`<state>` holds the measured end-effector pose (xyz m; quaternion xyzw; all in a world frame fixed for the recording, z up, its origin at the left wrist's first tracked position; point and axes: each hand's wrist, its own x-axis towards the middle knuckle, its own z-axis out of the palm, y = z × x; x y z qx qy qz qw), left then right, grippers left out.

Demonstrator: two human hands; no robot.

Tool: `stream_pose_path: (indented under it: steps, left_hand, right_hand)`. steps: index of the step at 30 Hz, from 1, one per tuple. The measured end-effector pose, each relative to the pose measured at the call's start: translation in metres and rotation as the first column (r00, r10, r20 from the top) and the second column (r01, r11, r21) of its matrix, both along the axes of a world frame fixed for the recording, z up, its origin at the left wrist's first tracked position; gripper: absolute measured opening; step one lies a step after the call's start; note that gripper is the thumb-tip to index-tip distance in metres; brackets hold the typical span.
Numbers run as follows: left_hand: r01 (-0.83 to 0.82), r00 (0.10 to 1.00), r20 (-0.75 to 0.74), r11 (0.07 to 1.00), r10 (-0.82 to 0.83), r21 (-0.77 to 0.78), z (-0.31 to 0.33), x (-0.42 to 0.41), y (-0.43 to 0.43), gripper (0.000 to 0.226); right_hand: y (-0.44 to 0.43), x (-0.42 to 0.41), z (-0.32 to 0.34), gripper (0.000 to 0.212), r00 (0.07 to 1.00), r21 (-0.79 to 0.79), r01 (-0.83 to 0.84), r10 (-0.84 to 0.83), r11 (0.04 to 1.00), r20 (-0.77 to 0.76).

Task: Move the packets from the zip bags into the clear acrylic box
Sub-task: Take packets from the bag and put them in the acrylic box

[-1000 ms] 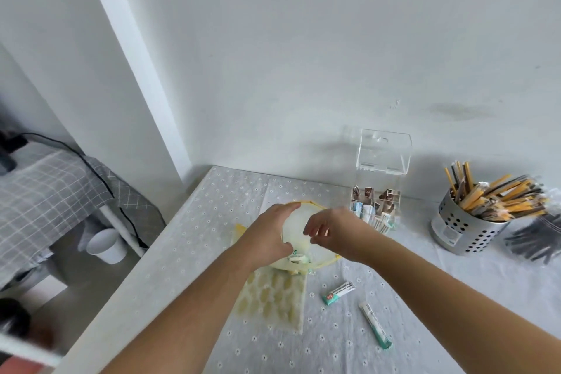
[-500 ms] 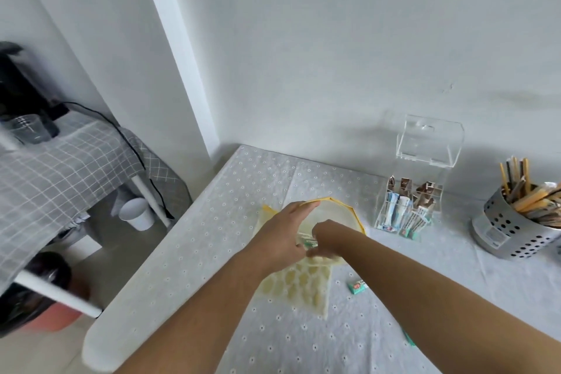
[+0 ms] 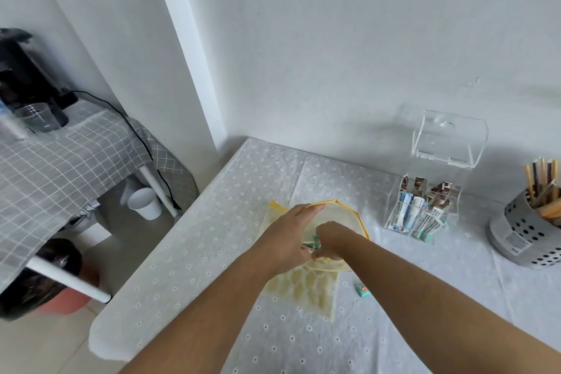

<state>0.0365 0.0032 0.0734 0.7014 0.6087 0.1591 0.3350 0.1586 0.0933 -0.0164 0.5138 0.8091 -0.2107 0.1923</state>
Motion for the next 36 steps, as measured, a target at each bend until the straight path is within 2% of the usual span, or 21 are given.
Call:
stream_pose_path:
  steps: [3, 6, 13, 21, 31, 36]
  left_hand:
    - [-0.006, 1.000, 0.004, 1.000, 0.006, -0.009, -0.001, -0.001, 0.000, 0.083]
    - [-0.009, 1.000, -0.005, 1.000, 0.009, -0.011, -0.001, -0.002, 0.001, 0.083]
    - [-0.008, 1.000, -0.009, 1.000, 0.008, -0.016, -0.001, -0.001, 0.002, 0.082]
    - [0.008, 1.000, -0.014, 1.000, -0.008, 0.006, 0.001, 0.000, 0.001, 0.082]
    - [0.012, 1.000, -0.017, 1.000, -0.011, 0.029, 0.004, 0.001, 0.000, 0.083]
    - [0.019, 0.999, -0.032, 0.999, -0.018, 0.035, 0.004, 0.002, 0.001, 0.084]
  right_hand:
    - [-0.003, 0.001, -0.002, 0.049, 0.999, 0.019, -0.022, 0.023, 1.000, -0.024]
    - [-0.003, 0.000, -0.002, 0.041, 0.997, 0.074, -0.074, 0.076, 0.995, -0.019]
    - [0.000, 0.003, 0.009, 0.038, 0.994, -0.013, -0.107, 0.107, 0.994, 0.022]
    - [-0.002, 0.006, 0.023, 0.035, 0.991, 0.057, -0.129, 0.127, 0.990, 0.034]
    - [-0.007, 0.014, 0.044, 0.022, 0.970, 0.061, -0.083, 0.094, 0.995, -0.222]
    - [-0.011, 0.018, 0.051, 0.022, 0.964, 0.047, -0.045, 0.056, 0.998, -0.259]
